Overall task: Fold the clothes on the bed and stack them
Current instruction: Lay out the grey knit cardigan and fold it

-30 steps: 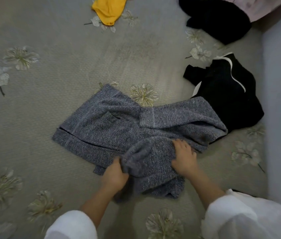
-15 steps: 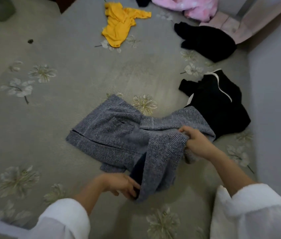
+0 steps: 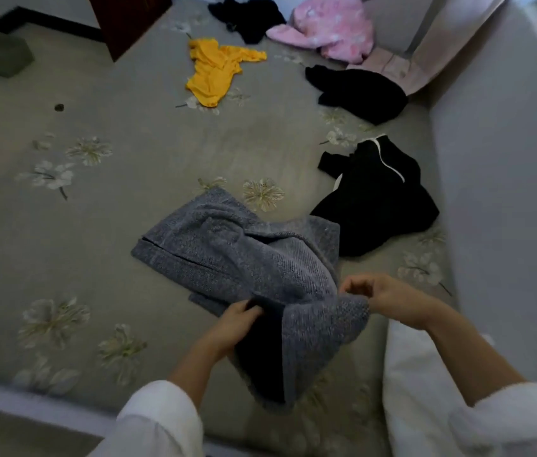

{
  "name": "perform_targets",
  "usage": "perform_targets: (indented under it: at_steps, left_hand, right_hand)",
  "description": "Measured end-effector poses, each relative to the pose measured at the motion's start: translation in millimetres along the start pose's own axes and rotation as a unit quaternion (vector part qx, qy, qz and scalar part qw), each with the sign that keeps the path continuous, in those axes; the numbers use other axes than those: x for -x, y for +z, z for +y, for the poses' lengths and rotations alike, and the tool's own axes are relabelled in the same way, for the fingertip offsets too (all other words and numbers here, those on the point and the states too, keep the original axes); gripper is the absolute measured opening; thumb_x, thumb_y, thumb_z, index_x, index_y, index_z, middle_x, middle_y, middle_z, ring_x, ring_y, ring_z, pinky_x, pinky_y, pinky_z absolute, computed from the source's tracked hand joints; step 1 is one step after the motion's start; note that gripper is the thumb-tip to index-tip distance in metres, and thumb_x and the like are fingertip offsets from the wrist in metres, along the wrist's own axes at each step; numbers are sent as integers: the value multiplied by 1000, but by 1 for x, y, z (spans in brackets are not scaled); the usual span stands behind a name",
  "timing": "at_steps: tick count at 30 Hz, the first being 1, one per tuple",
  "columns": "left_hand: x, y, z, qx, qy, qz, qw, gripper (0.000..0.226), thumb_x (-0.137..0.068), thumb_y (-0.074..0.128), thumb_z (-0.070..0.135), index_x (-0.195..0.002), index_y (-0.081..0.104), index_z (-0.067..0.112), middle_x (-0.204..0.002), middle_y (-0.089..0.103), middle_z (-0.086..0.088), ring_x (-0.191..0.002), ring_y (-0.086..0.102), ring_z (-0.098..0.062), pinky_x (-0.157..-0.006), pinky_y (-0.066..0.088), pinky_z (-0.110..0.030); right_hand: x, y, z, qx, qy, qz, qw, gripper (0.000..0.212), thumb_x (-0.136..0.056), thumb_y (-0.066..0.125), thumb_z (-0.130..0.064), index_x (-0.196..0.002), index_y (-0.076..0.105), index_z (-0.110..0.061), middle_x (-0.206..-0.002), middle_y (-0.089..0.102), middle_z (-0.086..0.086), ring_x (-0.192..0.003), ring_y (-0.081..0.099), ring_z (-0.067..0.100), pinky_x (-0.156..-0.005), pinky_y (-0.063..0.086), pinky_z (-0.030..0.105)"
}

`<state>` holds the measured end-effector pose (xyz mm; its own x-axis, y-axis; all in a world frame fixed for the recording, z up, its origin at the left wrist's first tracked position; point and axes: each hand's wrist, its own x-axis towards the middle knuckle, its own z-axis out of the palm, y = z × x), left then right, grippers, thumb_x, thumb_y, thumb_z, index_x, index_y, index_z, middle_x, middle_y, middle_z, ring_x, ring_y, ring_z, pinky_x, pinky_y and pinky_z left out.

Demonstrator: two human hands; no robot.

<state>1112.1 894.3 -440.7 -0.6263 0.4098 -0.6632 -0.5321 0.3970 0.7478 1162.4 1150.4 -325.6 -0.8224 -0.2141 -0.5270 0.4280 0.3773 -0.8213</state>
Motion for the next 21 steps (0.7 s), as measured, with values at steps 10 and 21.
perform_targets:
  at_steps: [10,21]
  left_hand:
    - [93,-61,13,62,-23,22,998,11,-72,60,9,-82,64,6,-74,65,-14,-68,63,-27,-55,47,-26]
    - [114,-65,-15,-27,-181,-49,982,36,-88,44,50,-99,55,18,-76,66,-5,-77,66,-21,-72,39,-33]
  right_hand:
    - [-25,92,107,-294,295,153,896,20,-94,47,-18,-110,56,-9,-103,58,11,-92,56,23,-78,50,40]
    - [-82,81,0,-335,185,226,896,49,-83,70,-18,-126,53,-2,-118,63,19,-104,62,33,-92,51,45]
